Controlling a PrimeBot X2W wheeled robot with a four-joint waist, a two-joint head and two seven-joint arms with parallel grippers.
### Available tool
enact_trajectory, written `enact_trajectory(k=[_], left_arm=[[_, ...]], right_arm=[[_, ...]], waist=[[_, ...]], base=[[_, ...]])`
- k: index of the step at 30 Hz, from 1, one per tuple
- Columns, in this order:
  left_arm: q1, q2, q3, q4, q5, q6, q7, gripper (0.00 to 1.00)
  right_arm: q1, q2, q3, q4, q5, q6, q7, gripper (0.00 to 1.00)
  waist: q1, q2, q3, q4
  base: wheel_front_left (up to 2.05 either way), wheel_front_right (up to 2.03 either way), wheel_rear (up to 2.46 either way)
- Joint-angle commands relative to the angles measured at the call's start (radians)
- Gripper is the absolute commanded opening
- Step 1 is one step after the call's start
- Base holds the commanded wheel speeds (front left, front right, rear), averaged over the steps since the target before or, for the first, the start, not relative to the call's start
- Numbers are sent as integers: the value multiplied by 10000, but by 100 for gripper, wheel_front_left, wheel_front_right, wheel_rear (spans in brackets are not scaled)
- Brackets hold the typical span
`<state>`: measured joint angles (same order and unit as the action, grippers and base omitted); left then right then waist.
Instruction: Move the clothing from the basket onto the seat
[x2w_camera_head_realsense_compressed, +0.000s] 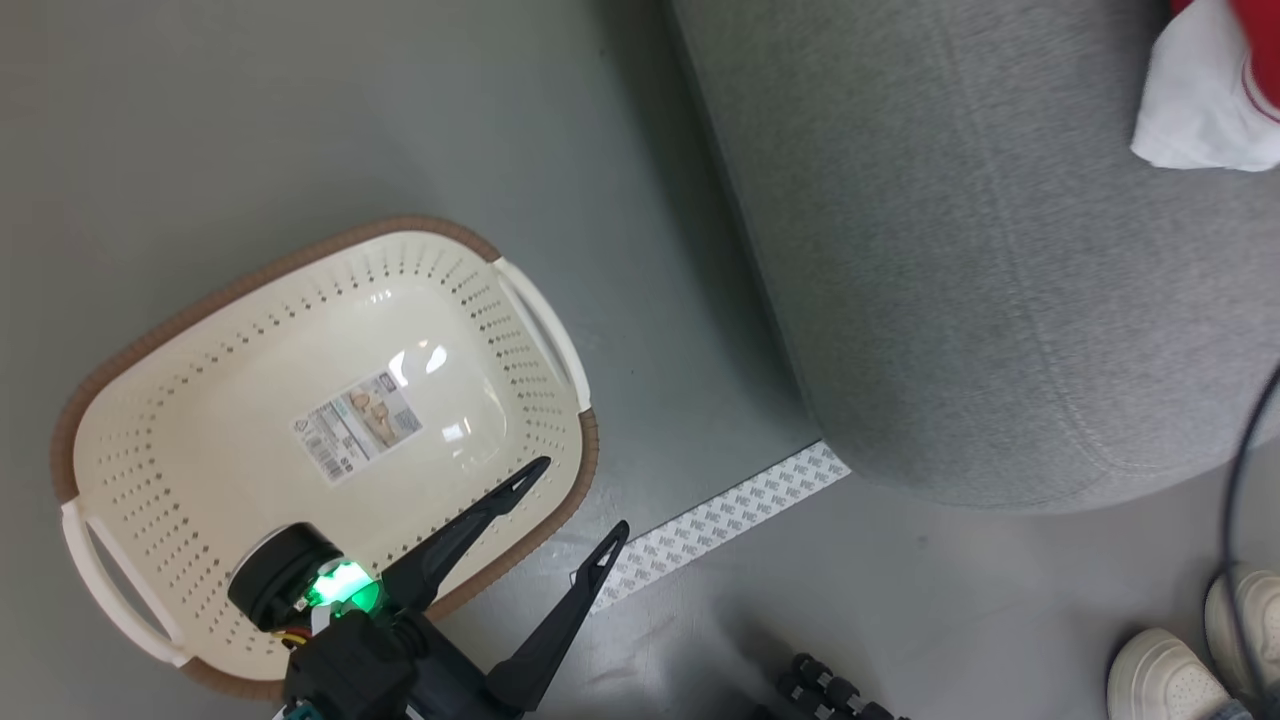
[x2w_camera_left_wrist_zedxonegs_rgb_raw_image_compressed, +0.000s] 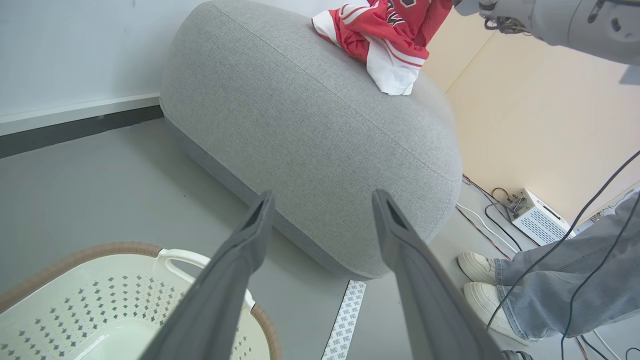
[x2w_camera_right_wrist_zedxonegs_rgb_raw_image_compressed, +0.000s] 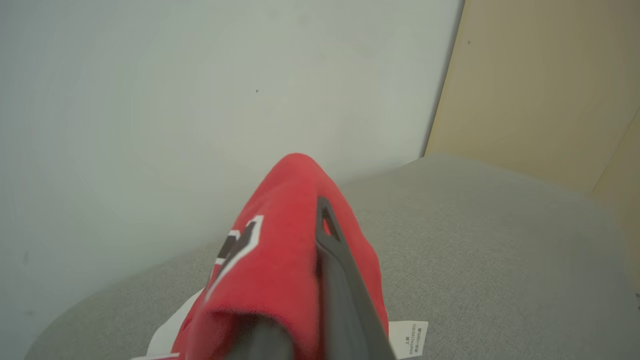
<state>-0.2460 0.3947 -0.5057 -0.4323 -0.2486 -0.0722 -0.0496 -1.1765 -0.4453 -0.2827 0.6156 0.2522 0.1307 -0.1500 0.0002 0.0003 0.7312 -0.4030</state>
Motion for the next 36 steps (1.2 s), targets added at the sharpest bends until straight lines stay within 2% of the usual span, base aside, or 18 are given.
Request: enact_trajectory(k=[1,4,6,7,8,12,13,17,23,28,33,36], left_arm=[[-20,62,-29,-108,99,-17,26,100],[-188,43,5,-112,73,-12,-36,100],[-183,10,-17,-4,13,-21,-84,100],[-188,-28,-20,35,2,-4,-147,100],[-238,-60,-15,74,-6,5,-200,100],[-446,-274,101,518,42,192,-513,100],[-500,-545,62,874,-137,241,-722,100],[-493,-1056,-110,1929,-460,263,-1160,100],[256,-1932,89,3650,-1511,537,-1575,100],[769,-2355,655,4553,-1969,1065,-1903,100],[1168,-2545,867,5026,-2268,1059,-2042,100],[1356,-2551,1040,5327,-2310,1218,-2083,100]], right_arm=[[216,114,-104,237,-151,1,-257,0],[450,523,-318,918,-527,1,-700,0],[628,639,-410,1188,-816,1,-858,33],[685,648,-471,1281,-928,-1,-914,72],[747,628,-512,1351,-1095,1,-940,100],[960,669,-608,1591,-1527,1,-956,100],[1169,694,-528,1654,-1825,1,-944,100],[1933,763,-125,1853,-2202,-2,-899,100],[3629,1100,1027,1690,-1916,-2,-807,100],[5150,1423,1972,774,-1139,-2,-504,100],[6465,1672,2674,-324,-619,-2,-154,100],[7406,1778,2906,-1254,-170,-2,68,100]], waist=[[-2,-3,405,225],[-2,-3,445,351],[-2,-3,276,438],[-2,-3,195,485],[-2,-3,106,537],[-2,-3,-371,811],[-2,-3,-821,993],[-2,-3,-2247,1350],[-2,-3,-4671,1761],[-2,-3,-6228,2101],[-2,-3,-7179,2335],[-2,-3,-7568,2611]], base=[[0,0,0],[0,0,0],[0,0,0],[0,0,0],[0,0,0],[0,0,0],[0,0,0],[0,0,0],[0,0,0],[0,0,0],[0,0,0],[0,0,0]])
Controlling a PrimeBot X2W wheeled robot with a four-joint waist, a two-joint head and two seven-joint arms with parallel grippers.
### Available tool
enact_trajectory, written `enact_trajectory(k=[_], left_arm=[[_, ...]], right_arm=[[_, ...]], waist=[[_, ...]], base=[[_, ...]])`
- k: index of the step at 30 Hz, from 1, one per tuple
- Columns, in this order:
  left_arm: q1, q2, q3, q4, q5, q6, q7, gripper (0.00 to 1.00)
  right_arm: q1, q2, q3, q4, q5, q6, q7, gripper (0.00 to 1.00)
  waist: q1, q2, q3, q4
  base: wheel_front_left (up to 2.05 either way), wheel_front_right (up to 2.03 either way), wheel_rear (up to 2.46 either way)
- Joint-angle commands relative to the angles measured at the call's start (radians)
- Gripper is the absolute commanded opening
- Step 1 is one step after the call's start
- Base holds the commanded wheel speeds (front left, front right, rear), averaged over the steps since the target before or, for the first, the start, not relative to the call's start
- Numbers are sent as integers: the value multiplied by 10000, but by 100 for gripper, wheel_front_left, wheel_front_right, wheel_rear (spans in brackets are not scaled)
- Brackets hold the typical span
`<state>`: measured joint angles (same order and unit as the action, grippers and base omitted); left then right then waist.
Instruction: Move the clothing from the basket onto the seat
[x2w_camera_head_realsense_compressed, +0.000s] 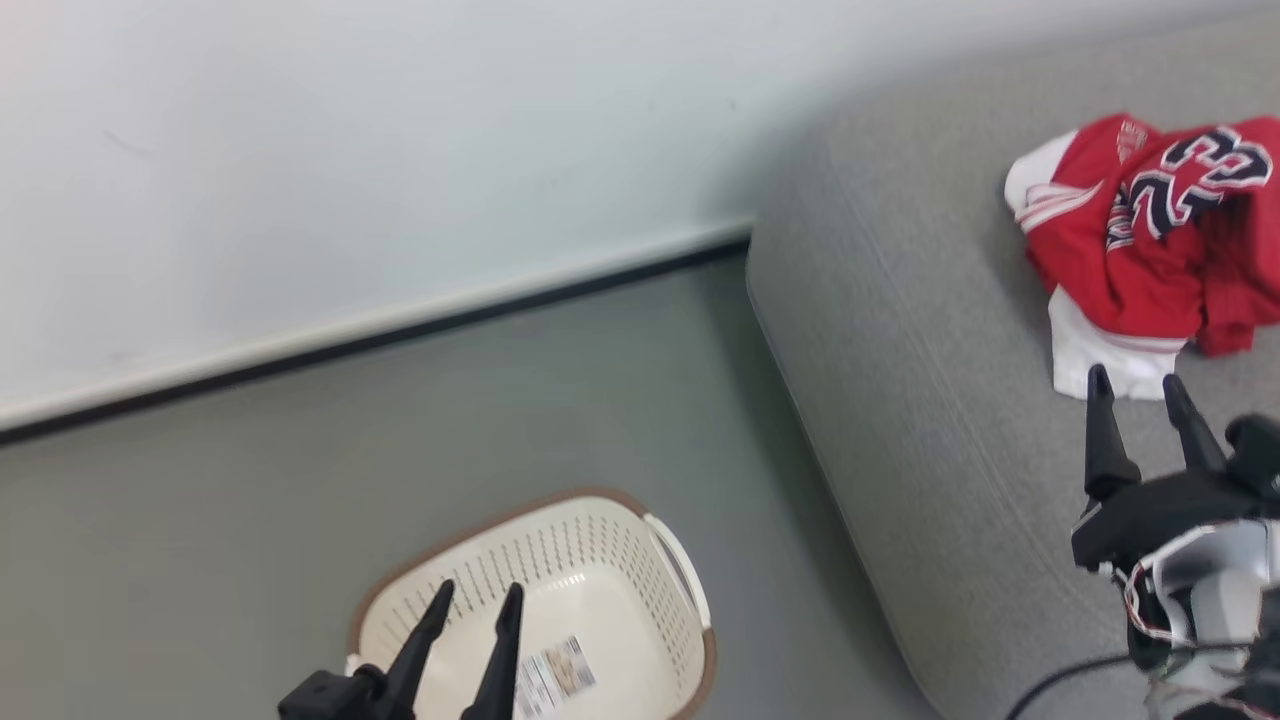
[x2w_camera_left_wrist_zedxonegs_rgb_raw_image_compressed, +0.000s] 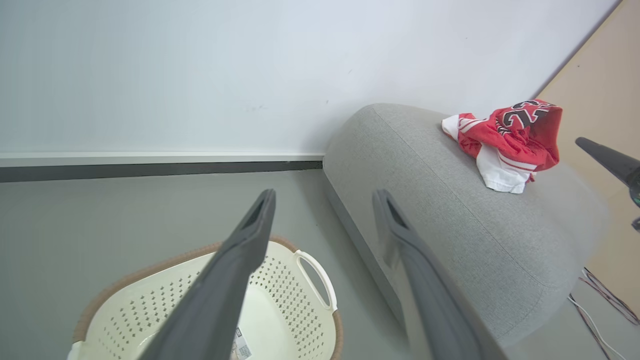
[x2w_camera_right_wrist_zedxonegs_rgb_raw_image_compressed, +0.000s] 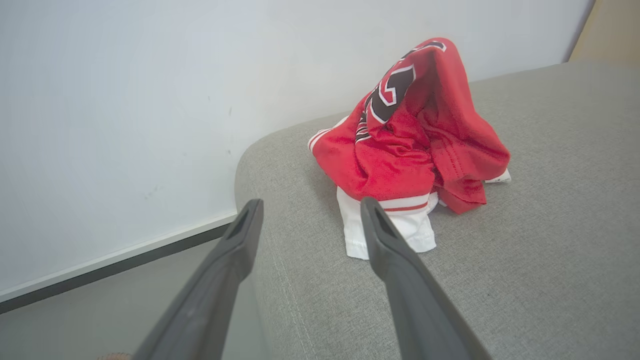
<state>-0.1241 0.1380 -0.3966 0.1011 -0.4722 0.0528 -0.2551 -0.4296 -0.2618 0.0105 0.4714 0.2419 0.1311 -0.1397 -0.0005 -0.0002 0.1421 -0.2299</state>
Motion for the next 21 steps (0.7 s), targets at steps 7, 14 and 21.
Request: enact_trajectory(k=[7,14,21], left_arm=[[463,237,623,398,81,382,-107,100],[906,499,1432,300,529,669,-110,100],[1376,652,2123,185,928,577,-112,100]], right_arm=[[1861,486,271,-1771,435,-6,156,100],[3108,1437,513,-2849,95,-5,-141,100],[3931,1896,693,-3125,-395,-5,-105,100]], waist=[[5,2,-2071,1581],[5,2,-2153,2019],[5,2,-2192,2312]], base=[[0,0,0],[0,0,0],[0,0,0]])
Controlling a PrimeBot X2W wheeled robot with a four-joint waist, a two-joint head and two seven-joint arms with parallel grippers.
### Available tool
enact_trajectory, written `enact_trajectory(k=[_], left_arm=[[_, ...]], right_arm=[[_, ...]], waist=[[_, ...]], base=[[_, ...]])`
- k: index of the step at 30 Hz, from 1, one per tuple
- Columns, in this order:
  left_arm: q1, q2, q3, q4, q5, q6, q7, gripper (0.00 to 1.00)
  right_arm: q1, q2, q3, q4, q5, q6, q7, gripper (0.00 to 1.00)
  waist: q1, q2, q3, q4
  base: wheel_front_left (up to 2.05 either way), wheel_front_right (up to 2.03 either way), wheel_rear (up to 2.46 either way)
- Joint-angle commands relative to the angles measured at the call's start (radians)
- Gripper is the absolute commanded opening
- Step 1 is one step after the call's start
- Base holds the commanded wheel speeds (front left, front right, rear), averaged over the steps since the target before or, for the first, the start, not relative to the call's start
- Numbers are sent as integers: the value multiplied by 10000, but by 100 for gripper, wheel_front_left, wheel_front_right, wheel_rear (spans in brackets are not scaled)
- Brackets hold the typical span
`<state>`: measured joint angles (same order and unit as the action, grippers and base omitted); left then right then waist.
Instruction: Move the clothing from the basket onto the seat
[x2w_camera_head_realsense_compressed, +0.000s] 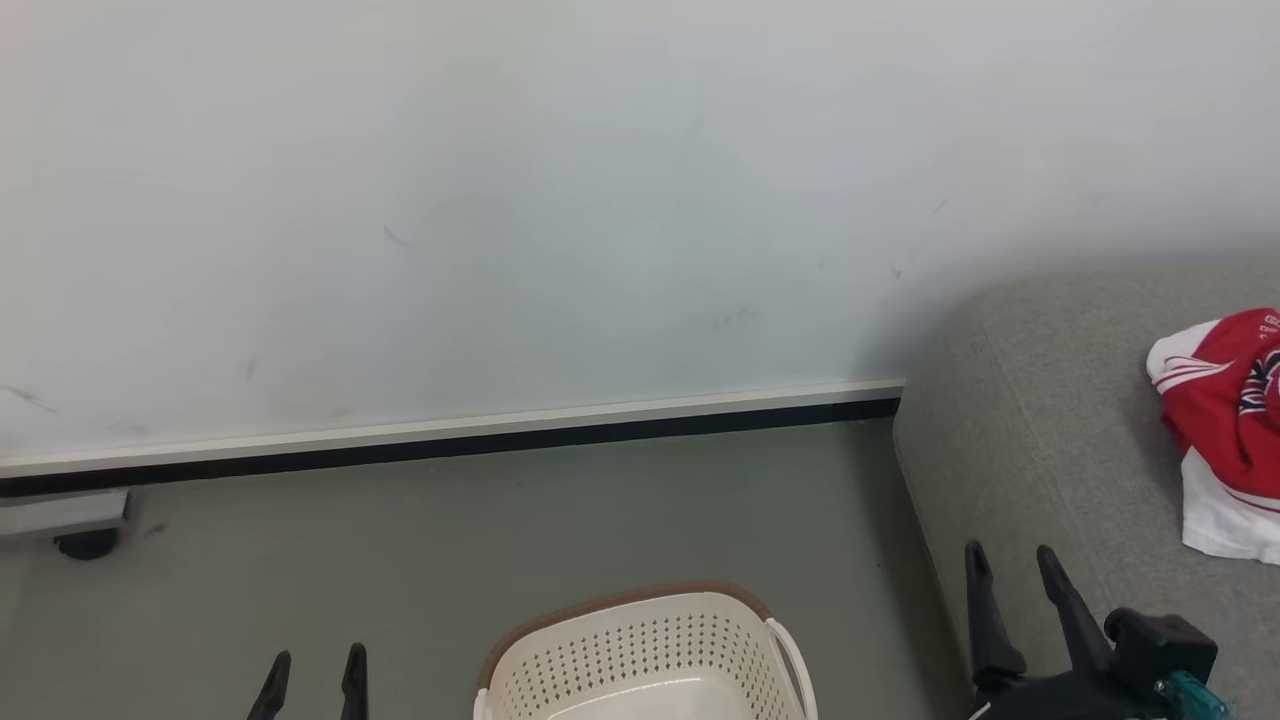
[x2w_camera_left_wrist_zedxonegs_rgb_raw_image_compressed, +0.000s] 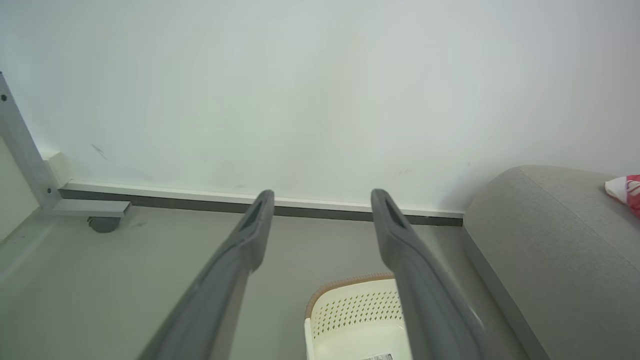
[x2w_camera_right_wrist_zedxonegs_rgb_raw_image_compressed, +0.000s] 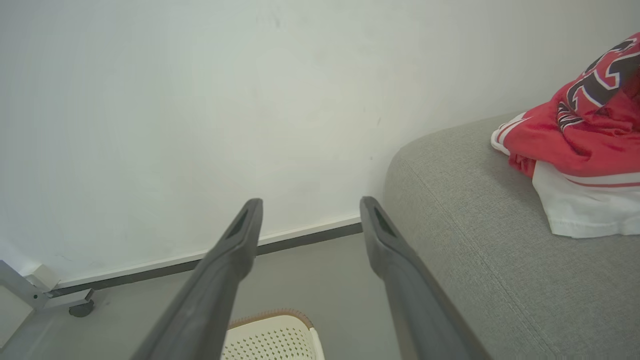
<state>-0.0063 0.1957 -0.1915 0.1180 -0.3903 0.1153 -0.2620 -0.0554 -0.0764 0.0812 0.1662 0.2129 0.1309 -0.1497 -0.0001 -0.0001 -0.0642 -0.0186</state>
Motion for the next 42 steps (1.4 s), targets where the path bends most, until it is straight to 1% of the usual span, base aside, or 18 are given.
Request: enact_trajectory(k=[1,6,11,15,28,42], left_arm=[[256,74,162,28,149,-86,-45,100],[594,-27,593,80,339,-416,-44,100],[747,-132,829,56,493,-894,-45,100],[870,-308,1053,-16,655,-1093,-45,100],[916,-802,1564,166,1046,-1491,-45,100],[887,-1074,1909,251,1390,-1737,-46,100]], right_arm=[[329,83,-3,-127,-204,-3,-29,100],[919,219,93,-418,-459,-3,-106,100],[1205,274,342,-450,-602,-3,-8,100],[1289,275,547,-434,-450,-3,56,100],[1299,275,826,-466,-336,-3,118,100],[1273,275,853,-521,-342,-3,120,100]], waist=[[1,1,-142,241],[1,1,-154,355],[1,1,-120,413],[1,1,-108,421],[1,1,-97,307],[1,1,-60,236]], base=[[0,0,0],[0,0,0],[0,0,0],[0,0,0],[0,0,0],[0,0,0]])
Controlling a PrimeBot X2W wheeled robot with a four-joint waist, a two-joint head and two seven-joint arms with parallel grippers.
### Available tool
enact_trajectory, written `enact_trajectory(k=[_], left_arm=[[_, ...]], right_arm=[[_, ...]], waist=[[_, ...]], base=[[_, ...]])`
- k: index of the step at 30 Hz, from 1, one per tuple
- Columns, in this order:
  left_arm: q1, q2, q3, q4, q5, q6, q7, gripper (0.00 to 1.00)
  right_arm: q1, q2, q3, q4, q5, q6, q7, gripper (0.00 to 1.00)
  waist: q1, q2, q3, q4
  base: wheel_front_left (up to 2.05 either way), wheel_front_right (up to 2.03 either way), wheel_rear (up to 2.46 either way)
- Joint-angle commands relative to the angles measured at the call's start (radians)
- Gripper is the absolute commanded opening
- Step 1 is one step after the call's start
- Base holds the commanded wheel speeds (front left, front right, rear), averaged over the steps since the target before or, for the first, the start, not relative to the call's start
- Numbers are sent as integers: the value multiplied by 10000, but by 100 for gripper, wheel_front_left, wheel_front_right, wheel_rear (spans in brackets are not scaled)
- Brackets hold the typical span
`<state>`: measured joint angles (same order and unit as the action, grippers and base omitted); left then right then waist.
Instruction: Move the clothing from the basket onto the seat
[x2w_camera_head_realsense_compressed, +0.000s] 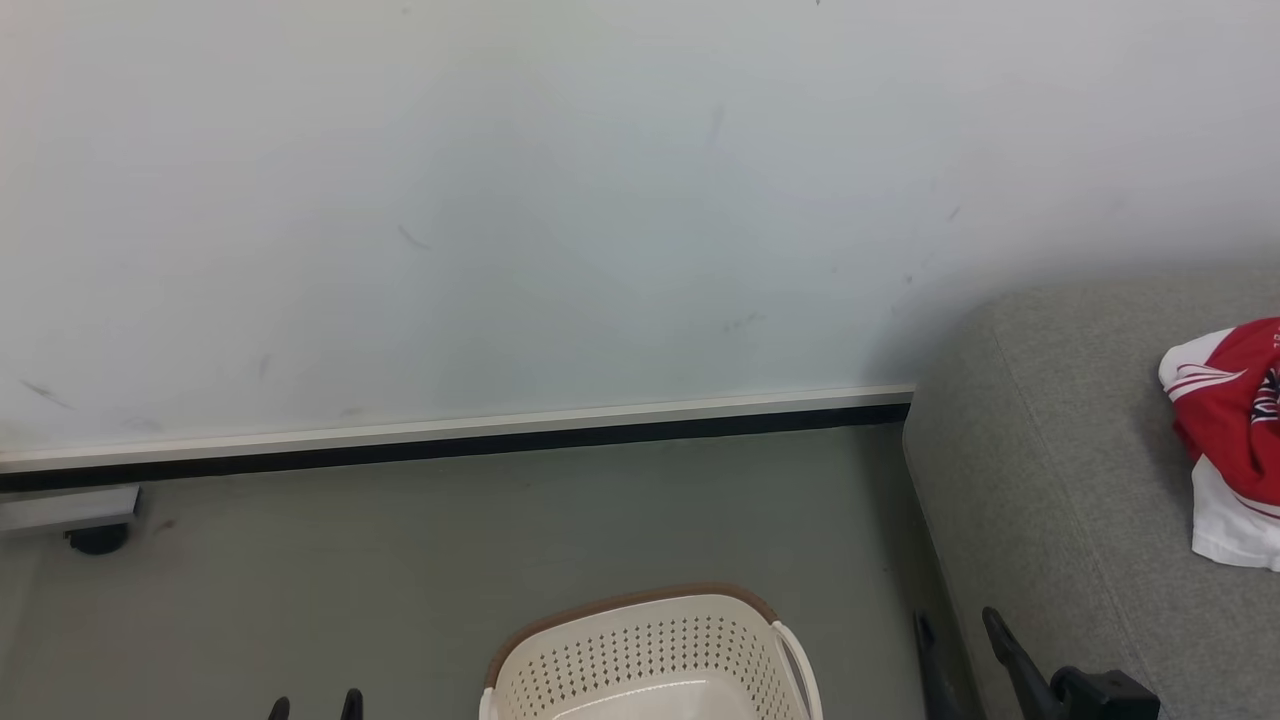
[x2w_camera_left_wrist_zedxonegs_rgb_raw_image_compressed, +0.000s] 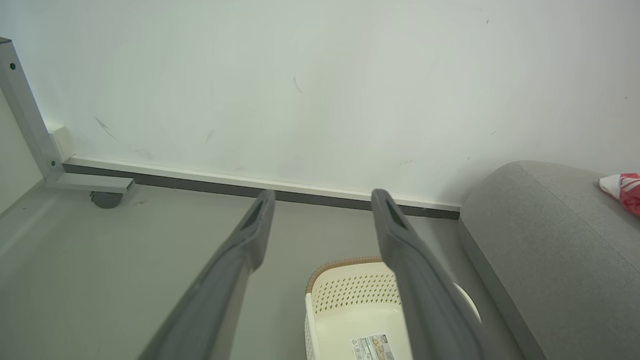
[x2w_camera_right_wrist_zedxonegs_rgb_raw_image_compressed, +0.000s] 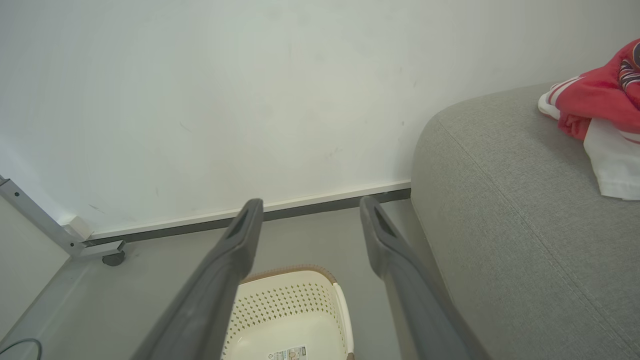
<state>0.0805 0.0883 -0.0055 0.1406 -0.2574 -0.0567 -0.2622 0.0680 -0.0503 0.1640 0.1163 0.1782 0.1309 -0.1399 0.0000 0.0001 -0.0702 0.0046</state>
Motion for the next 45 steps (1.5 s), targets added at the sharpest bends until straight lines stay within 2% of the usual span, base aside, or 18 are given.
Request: enact_trajectory(k=[1,8,9,15,45], left_arm=[[24,-16,70,36,66,-26,-44,100],[60,-122,175,137,165,-94,-46,100],[-2,-102,161,145,91,-94,5,0],[-14,-241,169,612,-119,-102,164,0],[-499,-285,791,348,-4911,-150,1772,0]], right_arm=[[39,14,19,-17,5,-3,16,100],[9,14,27,63,26,-3,-49,100],[14,0,2,46,6,0,-15,0],[240,-16,-16,446,181,0,-1,0],[-133,-397,-280,265,5641,0,168,0]], waist=[[0,-1,4,9],[0,-1,8,29],[0,-1,8,28],[0,-1,15,28],[0,-1,171,11]], base=[[0,0,0],[0,0,0],[0,0,0],[0,0,0],[0,0,0]])
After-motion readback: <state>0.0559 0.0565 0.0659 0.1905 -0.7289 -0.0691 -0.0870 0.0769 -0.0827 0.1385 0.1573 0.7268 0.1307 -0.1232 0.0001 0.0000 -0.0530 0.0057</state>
